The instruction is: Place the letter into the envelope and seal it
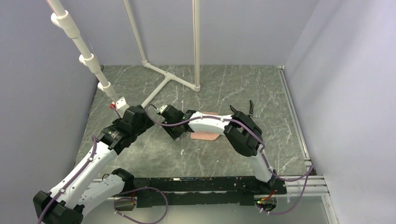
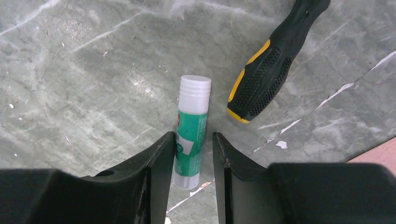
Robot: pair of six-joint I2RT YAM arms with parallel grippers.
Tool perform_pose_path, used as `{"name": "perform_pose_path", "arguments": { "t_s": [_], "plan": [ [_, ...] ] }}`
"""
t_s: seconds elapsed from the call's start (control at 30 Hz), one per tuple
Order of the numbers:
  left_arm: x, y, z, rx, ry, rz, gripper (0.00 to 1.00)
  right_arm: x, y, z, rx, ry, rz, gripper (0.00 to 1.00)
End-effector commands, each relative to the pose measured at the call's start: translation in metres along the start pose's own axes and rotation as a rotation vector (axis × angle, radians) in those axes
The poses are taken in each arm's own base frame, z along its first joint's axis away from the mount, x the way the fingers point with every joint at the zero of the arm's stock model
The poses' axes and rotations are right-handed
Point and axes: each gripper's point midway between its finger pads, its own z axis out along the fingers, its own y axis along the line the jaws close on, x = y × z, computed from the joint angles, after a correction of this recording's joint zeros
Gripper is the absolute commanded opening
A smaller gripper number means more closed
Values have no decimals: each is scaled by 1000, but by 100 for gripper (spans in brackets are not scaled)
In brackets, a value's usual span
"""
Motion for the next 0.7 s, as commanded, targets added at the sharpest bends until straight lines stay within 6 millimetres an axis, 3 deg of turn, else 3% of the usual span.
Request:
{"name": "perform_pose_path", "arguments": {
  "t_s": [0.0, 0.17, 0.2, 0.27, 0.33, 0.4, 0.53, 0.67],
  "plan": [
    [-10, -4, -3, 37, -58, -40, 88, -8, -7, 4, 52, 1, -27, 39],
    [-9, -6, -3, 56, -55, -39, 89, -7, -2, 11, 27, 13, -16, 39],
    [-9, -7, -3, 58, -55, -40, 89, -7, -2, 12, 25, 17, -13, 34],
    [-9, -7, -4, 60, -49, -46, 89, -9, -1, 11, 22, 19, -7, 10],
    [-11, -8, -11, 44, -25, -70, 90, -22, 2, 0, 15, -5, 9, 0],
    [-18, -19, -19, 74, -11, -64, 91, -44, 8, -20, -20, -76, 40, 0],
    [-36, -45, -34, 186, -32, -57, 91, -97, 9, -88, -146, -270, 170, 0],
    [-43, -81, -46, 372, -41, -24, 91, -136, -15, -161, -236, -491, 333, 1]
  ]
}}
